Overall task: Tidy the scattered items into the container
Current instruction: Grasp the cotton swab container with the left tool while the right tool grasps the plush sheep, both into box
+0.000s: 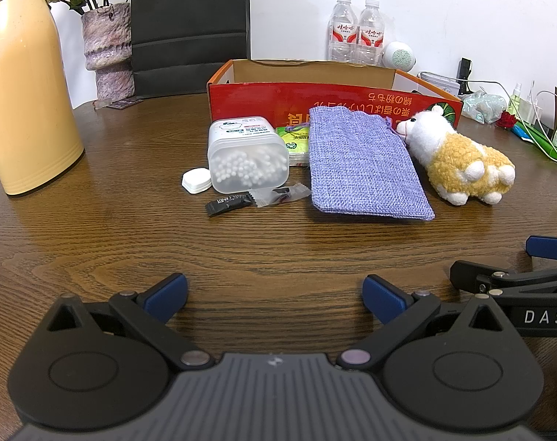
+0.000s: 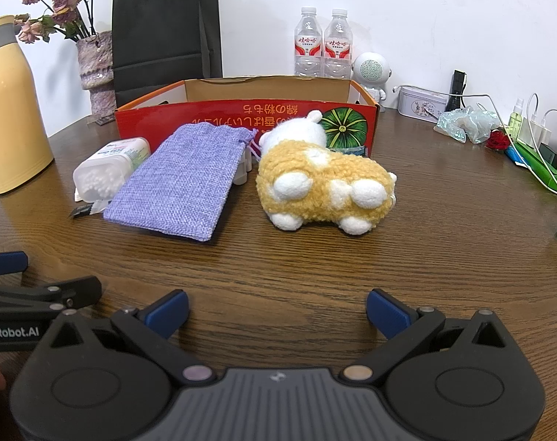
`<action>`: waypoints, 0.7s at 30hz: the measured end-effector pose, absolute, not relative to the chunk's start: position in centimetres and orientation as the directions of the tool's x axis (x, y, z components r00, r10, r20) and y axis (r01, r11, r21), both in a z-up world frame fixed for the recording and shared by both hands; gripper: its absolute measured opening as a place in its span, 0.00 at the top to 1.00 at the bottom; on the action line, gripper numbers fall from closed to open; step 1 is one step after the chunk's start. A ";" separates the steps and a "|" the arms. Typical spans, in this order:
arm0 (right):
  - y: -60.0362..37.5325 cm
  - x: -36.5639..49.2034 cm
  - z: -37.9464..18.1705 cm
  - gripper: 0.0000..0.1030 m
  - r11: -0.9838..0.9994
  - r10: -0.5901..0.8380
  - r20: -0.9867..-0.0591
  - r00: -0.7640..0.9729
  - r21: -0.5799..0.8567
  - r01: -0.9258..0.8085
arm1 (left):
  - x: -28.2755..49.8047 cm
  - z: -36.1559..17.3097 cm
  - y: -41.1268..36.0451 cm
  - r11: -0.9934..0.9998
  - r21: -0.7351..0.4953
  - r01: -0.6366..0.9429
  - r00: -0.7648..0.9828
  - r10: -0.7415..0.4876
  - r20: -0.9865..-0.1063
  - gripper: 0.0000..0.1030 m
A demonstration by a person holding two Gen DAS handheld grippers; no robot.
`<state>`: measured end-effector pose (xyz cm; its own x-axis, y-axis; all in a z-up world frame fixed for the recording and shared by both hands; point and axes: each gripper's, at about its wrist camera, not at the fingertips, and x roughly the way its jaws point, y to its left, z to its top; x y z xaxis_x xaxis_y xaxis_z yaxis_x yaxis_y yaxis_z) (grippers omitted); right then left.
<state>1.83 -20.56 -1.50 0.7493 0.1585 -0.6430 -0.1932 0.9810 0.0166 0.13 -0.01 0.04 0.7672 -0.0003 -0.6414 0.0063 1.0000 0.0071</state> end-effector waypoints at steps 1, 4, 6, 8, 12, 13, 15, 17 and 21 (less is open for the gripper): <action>-20.6 1.8 -1.5 0.00 0.981 0.159 -0.643 0.749 0.017 -0.193 | 0.1 0.0 0.0 1.000 0.008 0.004 0.767 0.002 -0.641 0.00; -20.5 1.9 -1.5 0.00 0.981 0.159 -0.643 0.749 0.017 -0.193 | -0.1 0.0 -0.1 1.000 0.009 -0.001 0.767 0.007 -0.641 0.00; -20.5 1.9 -1.5 0.00 0.981 0.159 -0.643 0.749 0.016 -0.194 | -0.1 0.0 -0.1 1.000 0.008 0.001 0.768 0.005 -0.641 0.00; -20.6 2.1 -1.7 0.00 0.981 0.158 -0.643 0.749 0.016 -0.193 | -0.2 0.0 0.0 1.000 0.007 0.006 0.768 0.000 -0.641 0.00; -20.8 2.7 -1.5 0.04 0.977 0.159 -0.655 0.739 -0.001 -0.211 | -0.2 1.1 1.2 0.999 -0.040 0.032 0.772 -0.050 -0.634 0.00; -21.0 2.5 -1.0 0.06 0.975 0.164 -0.640 0.751 -0.011 -0.222 | 0.0 1.9 1.8 0.997 -0.056 0.045 0.788 -0.070 -0.612 0.00; -21.6 2.5 0.5 0.05 0.971 0.171 -0.581 0.796 -0.036 -0.236 | 1.4 3.6 3.0 0.996 -0.069 0.055 0.822 -0.085 -0.563 0.00; -22.3 3.3 2.0 0.05 0.962 0.199 -0.514 0.834 -0.058 -0.266 | 4.4 4.8 4.1 0.996 -0.078 0.049 0.829 -0.085 -0.553 0.00; -22.8 7.6 3.1 0.04 0.929 0.259 -0.498 0.828 -0.104 -0.354 | 11.5 4.3 4.7 0.994 -0.099 0.033 0.752 -0.090 -0.653 0.00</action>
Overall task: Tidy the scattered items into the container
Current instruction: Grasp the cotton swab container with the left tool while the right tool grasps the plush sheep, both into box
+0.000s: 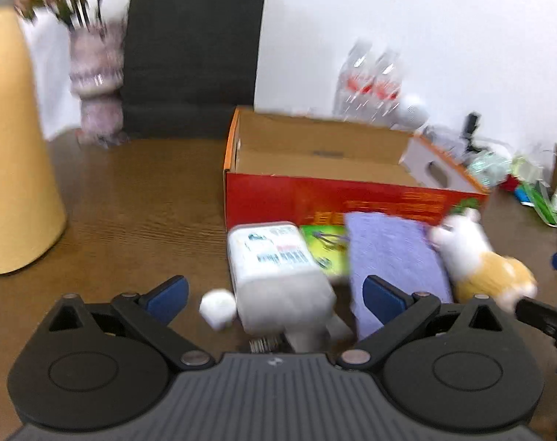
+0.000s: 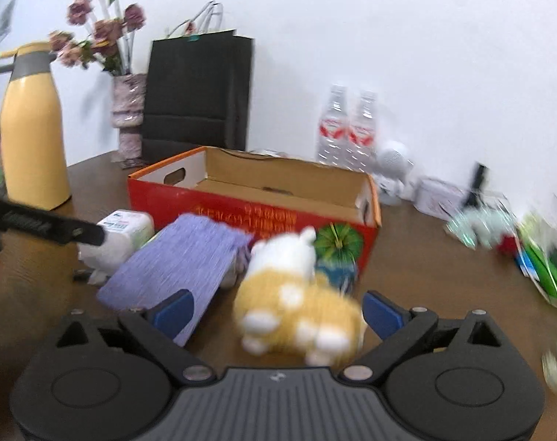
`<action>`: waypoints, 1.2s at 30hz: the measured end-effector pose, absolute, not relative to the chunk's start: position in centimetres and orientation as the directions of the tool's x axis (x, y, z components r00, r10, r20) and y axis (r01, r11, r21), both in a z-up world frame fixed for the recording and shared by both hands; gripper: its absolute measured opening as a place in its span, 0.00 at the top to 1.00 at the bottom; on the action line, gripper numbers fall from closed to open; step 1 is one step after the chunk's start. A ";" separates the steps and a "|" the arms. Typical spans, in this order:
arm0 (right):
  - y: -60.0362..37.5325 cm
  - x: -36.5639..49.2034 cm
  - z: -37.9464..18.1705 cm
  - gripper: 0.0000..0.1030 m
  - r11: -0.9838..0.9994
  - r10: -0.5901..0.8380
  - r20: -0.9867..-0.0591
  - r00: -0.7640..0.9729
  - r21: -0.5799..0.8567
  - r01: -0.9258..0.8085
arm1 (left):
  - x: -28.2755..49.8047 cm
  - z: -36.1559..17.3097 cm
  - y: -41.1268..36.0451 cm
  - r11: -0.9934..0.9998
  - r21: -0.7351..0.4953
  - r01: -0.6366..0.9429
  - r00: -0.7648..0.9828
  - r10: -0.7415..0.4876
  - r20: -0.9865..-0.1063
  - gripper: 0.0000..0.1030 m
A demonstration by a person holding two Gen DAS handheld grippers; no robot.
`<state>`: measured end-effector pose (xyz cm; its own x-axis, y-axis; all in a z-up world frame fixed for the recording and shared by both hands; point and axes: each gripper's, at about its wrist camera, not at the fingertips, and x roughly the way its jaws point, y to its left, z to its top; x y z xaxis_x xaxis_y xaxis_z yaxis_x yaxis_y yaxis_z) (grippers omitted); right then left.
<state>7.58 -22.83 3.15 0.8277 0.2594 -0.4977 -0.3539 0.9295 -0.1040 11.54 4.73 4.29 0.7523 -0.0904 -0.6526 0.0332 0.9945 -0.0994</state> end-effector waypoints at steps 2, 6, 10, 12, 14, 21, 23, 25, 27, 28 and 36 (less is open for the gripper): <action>-22.8 9.7 2.9 0.04 0.930 0.251 -0.512 0.822 -0.109 -0.352 | 12.9 3.8 4.6 0.995 -0.078 0.056 0.743 -0.094 -0.663 0.08; -21.8 11.6 2.3 0.04 0.924 0.274 -0.539 0.797 -0.081 -0.373 | 13.8 2.6 5.6 0.986 -0.159 0.054 0.717 -0.149 -0.681 0.31; -19.6 14.2 1.6 0.11 0.941 0.211 -0.576 0.790 -0.101 -0.324 | 13.2 2.9 6.3 0.980 -0.193 0.044 0.741 -0.162 -0.652 0.33; -19.4 15.7 1.4 0.29 0.954 0.179 -0.615 0.768 -0.082 -0.288 | 12.4 3.7 6.4 0.979 -0.195 0.053 0.766 -0.165 -0.622 0.34; -19.9 17.0 0.9 0.54 0.958 0.211 -0.669 0.712 -0.004 -0.288 | 11.7 4.7 6.4 0.980 -0.193 0.055 0.787 -0.161 -0.595 0.34; -20.3 12.3 4.6 0.58 0.910 0.309 -0.567 0.764 -0.057 -0.410 | 10.5 9.2 6.8 0.946 -0.302 0.122 0.823 -0.267 -0.502 0.35; -20.6 12.4 7.1 0.58 0.899 0.321 -0.516 0.794 -0.096 -0.426 | 11.8 10.8 6.8 0.921 -0.358 0.153 0.815 -0.322 -0.482 0.36; -20.8 13.9 10.0 0.57 0.893 0.329 -0.462 0.824 -0.131 -0.430 | 14.0 12.6 6.4 0.907 -0.379 0.184 0.810 -0.358 -0.464 0.36; -20.8 17.5 12.4 0.57 0.899 0.332 -0.445 0.831 -0.116 -0.421 | 16.3 14.3 5.2 0.930 -0.312 0.192 0.833 -0.323 -0.449 0.36; -20.7 19.5 13.2 0.57 0.906 0.334 -0.455 0.825 -0.086 -0.414 | 17.5 15.0 4.6 0.942 -0.279 0.185 0.844 -0.298 -0.446 0.36; -19.0 32.2 9.5 0.56 0.956 0.272 -0.685 0.676 0.113 -0.271 | 25.5 13.0 0.8 0.999 0.040 0.028 0.899 -0.007 -0.439 0.36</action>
